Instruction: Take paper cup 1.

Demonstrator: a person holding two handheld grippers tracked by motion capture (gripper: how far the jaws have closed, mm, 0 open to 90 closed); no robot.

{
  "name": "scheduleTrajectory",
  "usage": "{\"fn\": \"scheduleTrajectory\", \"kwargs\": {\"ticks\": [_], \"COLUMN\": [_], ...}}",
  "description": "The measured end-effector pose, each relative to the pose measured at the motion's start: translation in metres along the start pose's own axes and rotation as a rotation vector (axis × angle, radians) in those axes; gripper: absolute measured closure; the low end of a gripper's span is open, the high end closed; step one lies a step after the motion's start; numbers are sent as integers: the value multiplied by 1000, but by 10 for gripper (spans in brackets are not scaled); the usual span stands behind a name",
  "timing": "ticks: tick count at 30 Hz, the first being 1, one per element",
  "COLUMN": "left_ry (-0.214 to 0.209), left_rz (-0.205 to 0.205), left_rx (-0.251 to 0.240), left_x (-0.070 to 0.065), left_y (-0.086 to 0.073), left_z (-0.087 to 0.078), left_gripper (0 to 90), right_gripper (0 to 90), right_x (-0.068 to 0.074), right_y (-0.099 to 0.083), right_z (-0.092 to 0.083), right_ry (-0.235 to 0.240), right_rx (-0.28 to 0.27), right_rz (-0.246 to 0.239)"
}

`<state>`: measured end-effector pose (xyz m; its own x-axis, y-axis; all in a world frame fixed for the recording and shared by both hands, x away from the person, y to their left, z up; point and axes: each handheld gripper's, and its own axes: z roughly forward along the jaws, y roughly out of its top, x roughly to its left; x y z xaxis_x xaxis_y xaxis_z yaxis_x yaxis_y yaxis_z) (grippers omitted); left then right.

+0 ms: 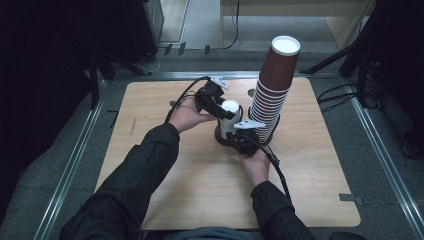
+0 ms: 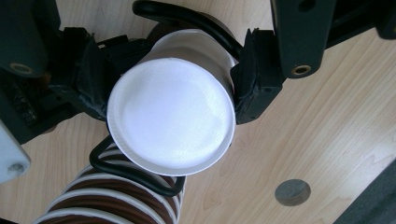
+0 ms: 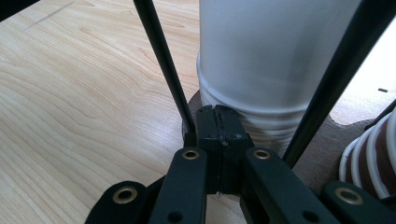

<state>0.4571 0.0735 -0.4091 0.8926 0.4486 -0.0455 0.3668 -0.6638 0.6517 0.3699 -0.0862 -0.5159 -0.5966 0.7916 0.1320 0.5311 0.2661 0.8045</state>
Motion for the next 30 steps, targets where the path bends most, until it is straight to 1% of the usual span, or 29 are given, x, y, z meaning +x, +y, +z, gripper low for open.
{"fn": "scheduleTrajectory", "kwargs": {"ticks": [5,10,11,12,13,15,19,23,29,30], "left_ry": [9,8,7,7,4,3,6,10,28,31], "left_rz": [3,-10,-16,-16,-23,-26,-11,1,25,32], "left_rx": [-4,-14,-28,-28,-41,-38,-35,-44,-39,-37], "left_x": [0,-1,0,0,0,0,-2,-5,-11,-12], "left_y": [1,3,4,4,5,6,10,15,24,27], "left_z": [-2,-6,-9,-9,-13,-15,-21,-28,-38,-42], "left_gripper": [345,346,346,347,347,347,348,348,349,350], "right_gripper": [893,893,893,893,893,893,893,893,893,892], "right_x": [-1,-2,-2,-2,-2,-2,-2,-2,-3,-3], "right_y": [0,-1,-1,-1,-1,-1,-1,0,0,0], "right_z": [0,0,0,0,0,1,1,1,0,0], "right_ry": [-2,11,9,9,8,9,7,6,12,13], "right_rx": [3,0,-1,-1,-1,1,2,9,15,15], "right_rz": [-1,10,9,11,9,8,4,3,9,8]}}
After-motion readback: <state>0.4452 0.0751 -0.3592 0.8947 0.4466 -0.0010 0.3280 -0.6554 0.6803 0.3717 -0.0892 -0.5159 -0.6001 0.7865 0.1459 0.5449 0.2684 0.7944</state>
